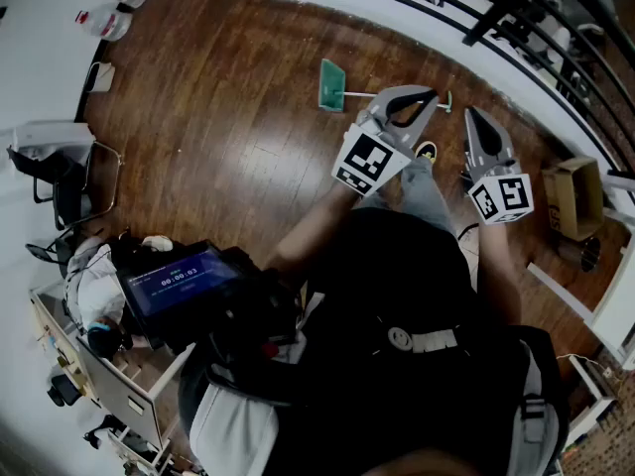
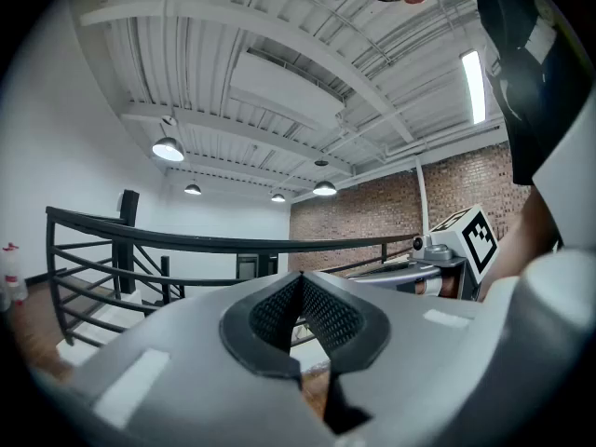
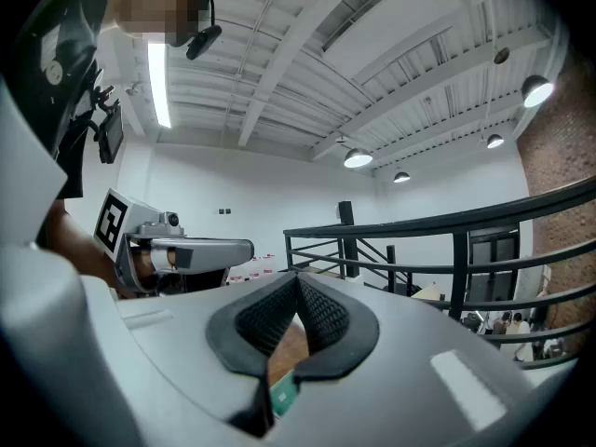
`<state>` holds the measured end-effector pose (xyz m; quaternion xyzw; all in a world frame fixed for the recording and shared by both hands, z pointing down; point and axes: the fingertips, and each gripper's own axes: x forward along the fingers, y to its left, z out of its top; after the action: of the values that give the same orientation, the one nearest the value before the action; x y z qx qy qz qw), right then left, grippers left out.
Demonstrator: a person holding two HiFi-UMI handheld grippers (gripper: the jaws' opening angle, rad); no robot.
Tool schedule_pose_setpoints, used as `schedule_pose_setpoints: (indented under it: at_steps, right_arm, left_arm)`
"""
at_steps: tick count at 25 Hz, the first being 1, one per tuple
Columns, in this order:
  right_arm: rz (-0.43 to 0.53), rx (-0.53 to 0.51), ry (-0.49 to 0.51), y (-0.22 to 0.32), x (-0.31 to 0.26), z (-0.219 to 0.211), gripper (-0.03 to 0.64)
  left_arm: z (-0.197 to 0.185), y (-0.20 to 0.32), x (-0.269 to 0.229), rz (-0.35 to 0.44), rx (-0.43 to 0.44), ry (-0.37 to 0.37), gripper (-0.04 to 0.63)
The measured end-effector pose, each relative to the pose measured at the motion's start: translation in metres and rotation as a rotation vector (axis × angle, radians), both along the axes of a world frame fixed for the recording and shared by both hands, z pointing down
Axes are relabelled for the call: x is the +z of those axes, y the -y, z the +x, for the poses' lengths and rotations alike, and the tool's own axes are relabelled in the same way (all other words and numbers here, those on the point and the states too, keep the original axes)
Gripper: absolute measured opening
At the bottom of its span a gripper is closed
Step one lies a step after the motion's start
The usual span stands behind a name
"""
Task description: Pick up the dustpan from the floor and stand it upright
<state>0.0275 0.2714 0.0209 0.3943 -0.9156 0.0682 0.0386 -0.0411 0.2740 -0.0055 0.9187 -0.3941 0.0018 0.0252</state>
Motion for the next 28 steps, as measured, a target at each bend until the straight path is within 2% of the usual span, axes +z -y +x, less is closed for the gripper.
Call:
schedule_pose_setpoints:
  at_steps: [4, 9, 14, 22, 26, 28]
  right_arm:
    - [-0.023, -0.027, 0.021, 0.024, 0.009, 0.017, 0.0]
    - [-0.064, -0.007, 0.034, 0.066, 0.029, 0.045, 0.0]
    - [-0.113, 0.026, 0.034, 0.116, 0.049, 0.082, 0.0]
    - [-0.221, 0.108, 0.063, 0.212, 0.103, 0.171, 0.001]
    - [-0.278, 0.106, 0.023, 0.238, 0.141, 0.192, 0.0]
    - [-0.317, 0.086, -0.012, 0.249, 0.168, 0.194, 0.0]
  left_arm:
    - [0.0, 0.025, 0.011, -0.037, -0.069, 0.027, 0.011]
    - [0.017, 0.07, 0.027, -0.07, -0.067, 0.05, 0.011]
    - [0.049, 0.127, 0.045, -0.111, -0.021, 0.081, 0.011]
    - [0.124, 0.216, 0.094, -0.154, 0.123, 0.166, 0.011]
    - [0.143, 0.243, 0.129, -0.206, 0.159, 0.164, 0.011]
    - [0.145, 0.257, 0.152, -0.242, 0.152, 0.14, 0.011]
